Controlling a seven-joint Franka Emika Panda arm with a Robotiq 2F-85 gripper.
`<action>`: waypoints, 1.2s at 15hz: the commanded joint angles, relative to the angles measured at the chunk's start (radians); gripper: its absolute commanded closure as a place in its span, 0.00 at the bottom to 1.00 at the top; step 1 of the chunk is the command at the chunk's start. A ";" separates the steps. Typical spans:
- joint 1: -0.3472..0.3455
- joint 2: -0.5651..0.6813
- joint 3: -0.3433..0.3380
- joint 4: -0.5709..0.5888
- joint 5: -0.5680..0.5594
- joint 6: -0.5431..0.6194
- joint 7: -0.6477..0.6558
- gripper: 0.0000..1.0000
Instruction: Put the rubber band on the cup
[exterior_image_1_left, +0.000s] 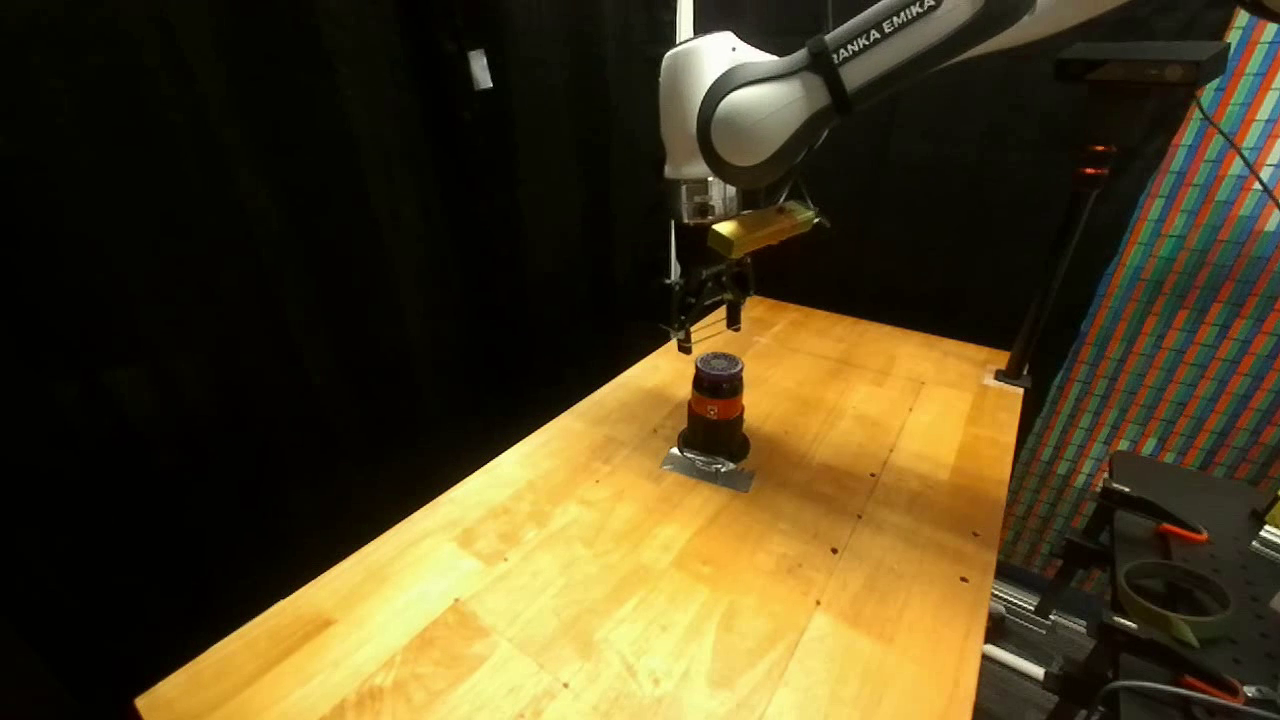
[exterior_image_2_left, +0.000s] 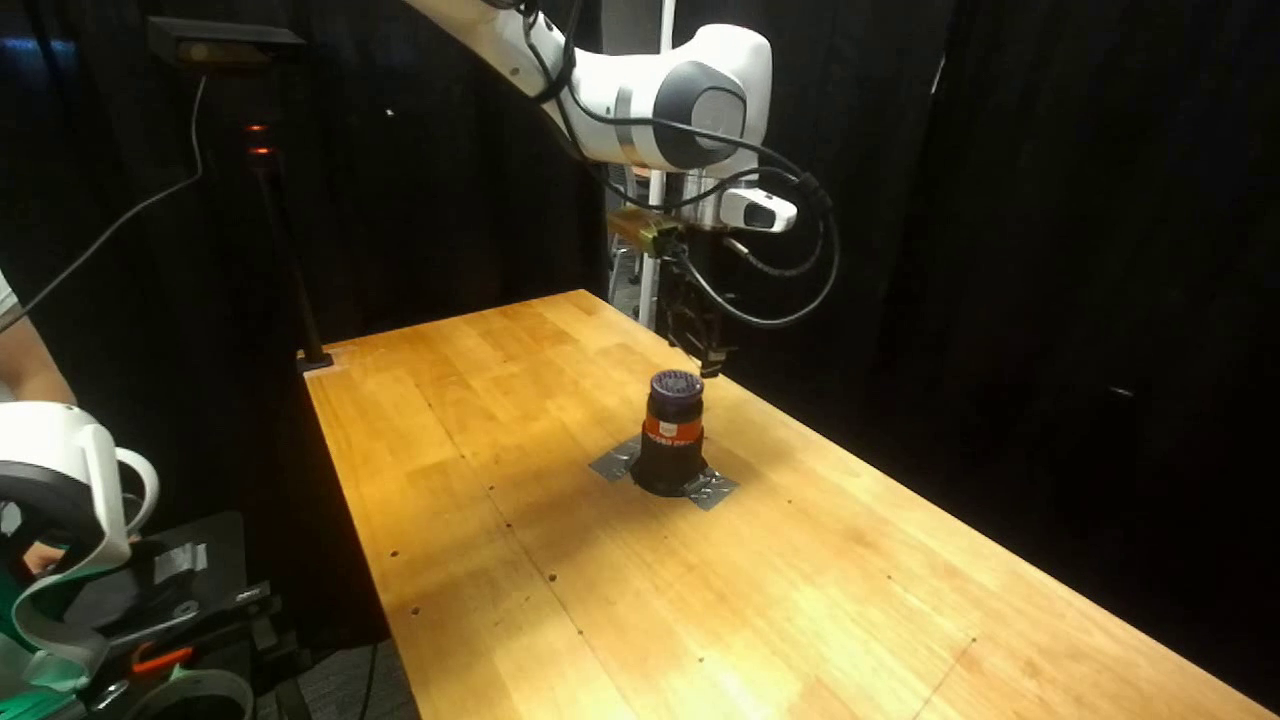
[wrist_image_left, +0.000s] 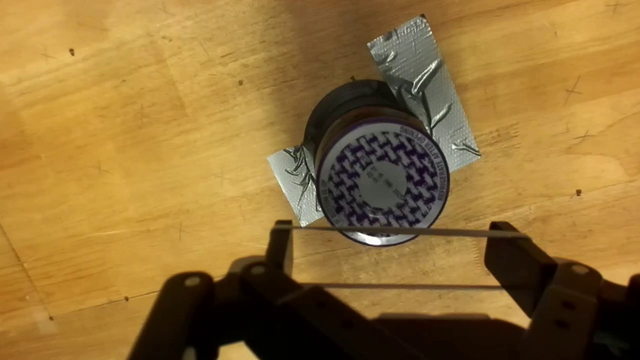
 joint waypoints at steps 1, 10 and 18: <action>0.012 0.085 -0.026 0.121 0.019 -0.045 -0.015 0.00; -0.020 0.168 -0.017 0.208 0.095 -0.183 -0.054 0.00; -0.060 0.230 0.008 0.313 0.189 -0.461 -0.183 0.00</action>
